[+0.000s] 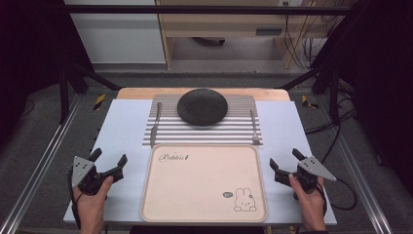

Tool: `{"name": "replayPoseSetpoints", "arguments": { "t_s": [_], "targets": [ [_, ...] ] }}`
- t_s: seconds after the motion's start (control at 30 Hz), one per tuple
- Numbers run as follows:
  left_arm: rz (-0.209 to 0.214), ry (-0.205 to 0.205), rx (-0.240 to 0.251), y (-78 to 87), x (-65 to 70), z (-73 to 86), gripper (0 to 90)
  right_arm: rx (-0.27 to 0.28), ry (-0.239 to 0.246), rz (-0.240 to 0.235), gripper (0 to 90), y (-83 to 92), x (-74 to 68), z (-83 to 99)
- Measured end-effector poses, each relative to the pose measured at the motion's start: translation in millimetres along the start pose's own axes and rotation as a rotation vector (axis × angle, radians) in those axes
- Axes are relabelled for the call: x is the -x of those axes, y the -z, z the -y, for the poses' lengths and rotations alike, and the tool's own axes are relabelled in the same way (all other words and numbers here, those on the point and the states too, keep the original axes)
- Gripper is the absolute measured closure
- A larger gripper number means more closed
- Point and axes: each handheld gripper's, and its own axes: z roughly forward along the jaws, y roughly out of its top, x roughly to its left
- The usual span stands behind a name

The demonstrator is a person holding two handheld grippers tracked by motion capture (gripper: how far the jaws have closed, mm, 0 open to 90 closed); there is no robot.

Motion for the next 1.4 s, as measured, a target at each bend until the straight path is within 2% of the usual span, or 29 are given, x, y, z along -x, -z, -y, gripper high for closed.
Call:
{"name": "replayPoseSetpoints", "arguments": {
  "t_s": [0.07,0.23,0.37,0.5,0.57,0.67,0.7,0.8,0.93,1.03,1.13,1.3,1.4],
  "targets": [
    [0.004,0.011,-0.014,-0.6,-0.5,0.4,5.6,0.001,0.0,0.0,6.7,0.1,-0.1,-0.1],
    [0.0,0.008,-0.027,-2.2,1.3,0.6,5.5,-0.009,0.003,0.002,6.5,-0.3,-0.4,0.6],
    [0.001,-0.021,-0.05,-5.0,6.7,1.8,5.4,-0.016,0.003,0.003,6.5,-1.8,-0.7,1.1],
    [0.015,-0.026,-0.07,-7.2,11.2,2.7,5.3,-0.026,0.001,0.008,6.5,-1.8,-2.0,1.1],
    [0.018,-0.041,-0.085,-8.4,15.1,3.9,5.5,-0.033,0.006,0.009,6.4,-1.4,-2.9,1.2],
    [0.031,-0.042,-0.094,-7.5,20.8,5.4,5.5,-0.048,0.014,0.01,5.4,0.2,-7.7,-0.3],
    [0.03,-0.057,-0.095,-7.0,22.7,5.4,5.5,-0.049,0.016,0.011,5.4,0.8,-9.4,-0.8],
    [0.037,-0.066,-0.097,-8.1,27.9,4.2,5.7,-0.058,0.022,0.017,5.2,1.2,-14.3,-2.6],
    [0.049,-0.086,-0.111,-13.9,35.5,-0.1,5.8,-0.069,0.016,0.016,5.5,-1.2,-16.6,-3.5],
    [0.061,-0.117,-0.127,-20.8,40.7,-1.7,6.2,-0.08,0.013,0.02,5.6,-1.4,-18.3,-3.0],
    [0.075,-0.126,-0.151,-29.8,43.6,-2.3,6.3,-0.076,0.004,0.019,5.6,-0.6,-19.1,-3.8],
    [0.084,-0.134,-0.177,-46.6,47.3,-16.1,6.3,-0.075,0.0,0.014,5.6,1.2,-20.1,-4.6],
    [0.083,-0.179,-0.177,-54.5,52.3,-30.8,6.4,-0.075,-0.006,0.017,5.7,0.9,-19.8,-4.6]
  ]
}}
